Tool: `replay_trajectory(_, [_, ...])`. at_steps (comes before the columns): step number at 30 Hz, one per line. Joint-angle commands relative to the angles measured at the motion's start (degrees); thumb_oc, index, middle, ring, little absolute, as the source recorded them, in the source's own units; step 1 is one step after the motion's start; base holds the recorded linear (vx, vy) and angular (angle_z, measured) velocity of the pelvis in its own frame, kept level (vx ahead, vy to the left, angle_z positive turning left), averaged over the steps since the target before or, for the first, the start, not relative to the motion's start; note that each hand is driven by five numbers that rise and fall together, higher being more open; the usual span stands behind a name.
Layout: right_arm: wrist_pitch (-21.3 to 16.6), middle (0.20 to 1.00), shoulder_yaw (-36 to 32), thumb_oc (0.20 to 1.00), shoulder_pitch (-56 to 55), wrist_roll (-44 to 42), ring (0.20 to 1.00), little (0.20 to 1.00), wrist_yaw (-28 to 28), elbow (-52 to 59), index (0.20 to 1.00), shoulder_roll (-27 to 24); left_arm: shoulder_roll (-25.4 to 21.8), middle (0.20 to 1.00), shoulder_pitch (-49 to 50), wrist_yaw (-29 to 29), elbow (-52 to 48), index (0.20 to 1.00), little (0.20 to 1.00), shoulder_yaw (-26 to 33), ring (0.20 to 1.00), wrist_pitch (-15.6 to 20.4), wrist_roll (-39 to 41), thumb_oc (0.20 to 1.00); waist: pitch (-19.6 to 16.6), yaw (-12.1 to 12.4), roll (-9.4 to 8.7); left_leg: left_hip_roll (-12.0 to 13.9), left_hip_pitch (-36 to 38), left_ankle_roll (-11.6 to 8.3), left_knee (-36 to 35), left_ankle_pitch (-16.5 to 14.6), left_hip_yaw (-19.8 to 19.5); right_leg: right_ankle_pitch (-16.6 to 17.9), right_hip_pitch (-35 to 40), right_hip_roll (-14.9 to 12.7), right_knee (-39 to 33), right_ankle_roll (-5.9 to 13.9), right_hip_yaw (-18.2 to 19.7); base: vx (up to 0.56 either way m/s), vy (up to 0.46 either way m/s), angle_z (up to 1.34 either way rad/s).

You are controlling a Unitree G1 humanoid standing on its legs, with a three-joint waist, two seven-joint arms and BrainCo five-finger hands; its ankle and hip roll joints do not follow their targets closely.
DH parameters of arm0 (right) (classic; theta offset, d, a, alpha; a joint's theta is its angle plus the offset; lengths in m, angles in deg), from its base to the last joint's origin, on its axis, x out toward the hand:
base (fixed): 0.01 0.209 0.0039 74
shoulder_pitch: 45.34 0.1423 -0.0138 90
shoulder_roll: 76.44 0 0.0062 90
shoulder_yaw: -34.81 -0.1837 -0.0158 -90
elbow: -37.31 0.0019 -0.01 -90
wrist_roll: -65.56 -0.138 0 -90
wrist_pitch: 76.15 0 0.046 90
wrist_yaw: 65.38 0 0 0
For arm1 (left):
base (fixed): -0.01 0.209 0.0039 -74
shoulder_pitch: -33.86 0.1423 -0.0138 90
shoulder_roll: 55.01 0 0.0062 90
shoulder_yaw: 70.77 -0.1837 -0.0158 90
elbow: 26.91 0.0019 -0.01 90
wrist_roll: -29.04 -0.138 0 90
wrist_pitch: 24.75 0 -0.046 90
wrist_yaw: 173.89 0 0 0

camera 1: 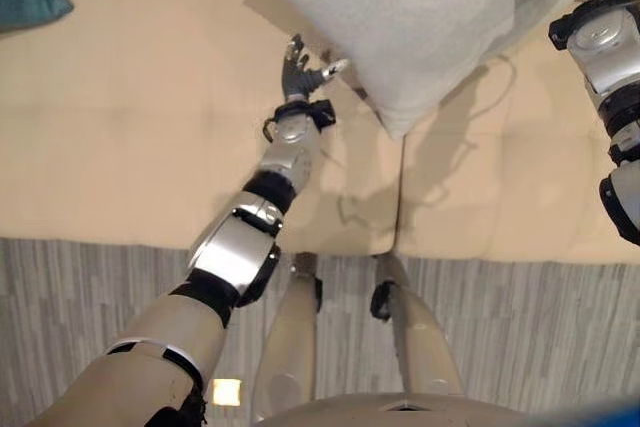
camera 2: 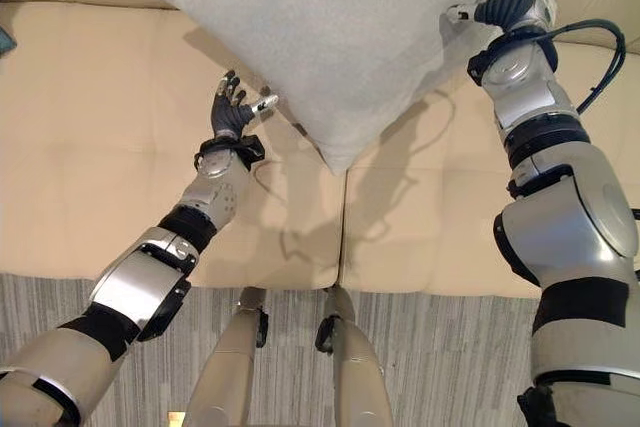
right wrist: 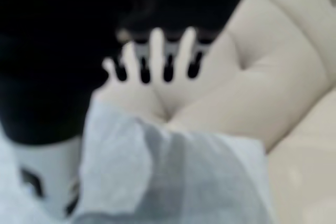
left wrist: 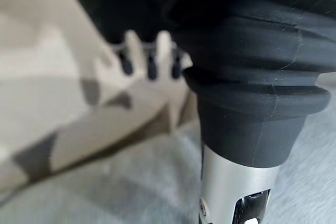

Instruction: Pick up all the scattered cushions and arrange them neatly on the sofa.

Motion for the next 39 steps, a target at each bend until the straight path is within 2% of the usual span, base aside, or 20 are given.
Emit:
replay_trajectory(1, [-1.97, 1.0, 2.45, 1.0, 4.39, -1.61, 1.0, 1.0, -0.45, -2.8, 1.0, -0.53, 0.89, 1.0, -4.32, -1.1, 3.65, 1.0, 1.0, -1.26, 1.0, 3.44, 2.06, 1.0, -1.46, 0.48, -0.2, 0.89, 4.6, -6.05, -5.68, -0.84, -1.1, -8.32, -0.84, 0.27, 6.02, 9.65, -1.22, 0.01, -0.011, -0.05])
replay_trajectory(11, [-3.11, 1.0, 3.2, 1.0, 5.81, -5.51, 1.0, 1.0, 1.91, -3.71, 1.0, 2.68, 2.34, 1.0, -9.81, -2.44, 4.14, 1.0, 1.0, -2.49, 1.0, 3.92, 4.6, 1.0, -1.44, 0.79, 1.68, 0.77, 2.18, -5.91, -5.68, -0.47, -1.04, -8.66, -4.24, 0.08, 7.19, 9.73, -1.05, 0.01, 0.0, -0.02])
replay_trajectory(17, [-3.6, 1.0, 4.76, 1.0, 6.4, -7.98, 1.0, 1.0, 3.86, -2.92, 1.0, 6.96, 2.92, 1.0, -14.54, -3.8, 6.35, 1.0, 1.0, -3.31, 1.0, 3.66, 7.53, 1.0, -1.5, 1.29, 3.0, 0.68, 0.51, -5.88, -5.68, 0.19, -1.15, -8.87, -6.28, 0.23, 7.75, 9.62, -0.8, 0.0, 0.001, -0.01])
replay_trajectory(18, [-3.61, 0.765, 4.86, 0.765, 6.43, -8.34, 0.765, 0.765, 3.99, -2.78, 0.765, 7.69, 2.99, 1.0, -15.2, -3.85, 6.68, 1.0, 1.0, -3.36, 1.0, 3.52, 7.81, 1.0, -1.58, 1.3, 3.13, 0.66, 0.38, -5.89, -5.68, 0.22, -1.15, -8.97, -6.35, 0.26, 7.68, 9.56, -0.77, 0.01, -0.012, -0.03])
replay_trajectory(19, [-3.73, 0.391, 4.9, 0.391, 6.42, -8.68, 0.391, 0.391, 4.05, -2.5, 0.391, 8.22, 2.99, 1.0, -15.75, -3.93, 7.0, 1.0, 1.0, -3.41, 1.0, 3.39, 8.13, 1.0, -1.63, 1.26, 3.27, 0.62, 0.28, -5.9, -5.68, 0.23, -1.2, -9.01, -6.49, 0.32, 7.65, 9.53, -0.8, 0.0, 0.0, 0.0])
replay_trajectory(20, [-3.86, 0.322, 4.82, 0.322, 6.34, -9.07, 0.322, 0.322, 4.02, -2.12, 0.322, 8.73, 2.85, 1.0, -16.1, -3.86, 6.96, 1.0, 1.0, -3.28, 1.0, 3.44, 8.43, 1.0, -1.64, 1.3, 3.35, 0.62, 0.21, -5.92, -5.68, 0.28, -1.25, -9.04, -6.52, 0.36, 7.62, 9.51, -0.84, 0.0, 0.0, 0.0])
replay_trajectory(21, [-4.35, 0.2, 4.12, 0.2, 6.11, -10.26, 0.2, 0.2, 3.73, -1.24, 0.2, 9.92, 2.93, 0.831, -16.85, -3.85, 7.16, 0.831, 0.831, -3.13, 0.831, 3.55, 8.98, 0.831, -1.71, 1.22, 3.55, 0.63, 0.12, -5.96, -5.68, 0.31, -1.27, -9.08, -6.63, 0.46, 7.58, 9.48, -0.84, 0.0, 0.0, 0.0])
replay_trajectory(22, [-4.34, 0.2, 4.11, 0.2, 6.09, -10.27, 0.2, 0.2, 3.7, -1.21, 0.2, 9.94, 2.91, 0.605, -16.86, -3.87, 7.2, 0.605, 0.605, -3.14, 0.605, 3.56, 9.0, 0.605, -1.72, 1.2, 3.54, 0.63, 0.11, -5.96, -5.68, 0.32, -1.28, -9.09, -6.65, 0.45, 7.59, 9.48, -0.84, 0.0, 0.0, 0.0])
replay_trajectory(23, [-4.66, 0.2, 3.46, 0.2, 5.78, -11.06, 0.2, 0.2, 3.6, -0.7, 0.2, 10.56, 2.86, 0.445, -17.2, -3.79, 7.07, 0.445, 0.445, -3.08, 0.445, 3.58, 9.12, 0.445, -1.73, 1.18, 3.66, 0.6, 0.18, -5.94, -5.68, 0.32, -1.34, -9.16, -6.67, 0.51, 7.64, 9.42, -0.84, 0.0, 0.0, 0.0])
replay_trajectory(24, [-4.97, 0.2, 2.75, 0.2, 5.47, -11.67, 0.2, 0.2, 3.43, -0.28, 0.2, 10.91, 2.91, 0.2, -17.47, -3.73, 7.09, 0.2, 0.2, -3.01, 0.2, 3.6, 9.19, 0.2, -1.71, 1.11, 3.81, 0.56, 0.29, -5.94, -5.68, 0.29, -1.4, -9.3, -6.63, 0.53, 7.7, 9.39, -0.86, 0.0, 0.0, 0.0])
replay_trajectory(35, [-7.51, 0.2, -1.12, 0.2, 2.8, -13.1, 0.2, 0.2, 1.23, 4.52, 0.2, 14.19, 2.91, 0.2, -15.65, -2.71, 3.39, 0.2, 0.2, -1.13, 0.2, 6.54, 11.97, 0.2, -1.56, 0.53, 4.78, 0.5, 2.21, -5.84, -5.68, -0.38, -1.36, -10.54, -5.65, 0.27, 9.31, 8.98, -1.18, 0.0, 0.0, 0.0])
replay_trajectory(39, [-9.87, 0.2, -5.25, 0.2, -0.68, -12.37, 0.2, 0.2, -1.76, 10.75, 0.2, 16.45, 0.93, 0.2, -15.06, -1.34, -0.98, 0.2, 0.2, -0.74, 0.2, 8.65, 10.62, 0.2, -1.92, -0.3, 4.92, 0.33, 3.56, -5.75, -5.68, -1.08, -1.23, -9.73, -3.6, 0.42, 7.72, 9.13, -0.89, 0.02, 0.044, -0.01])
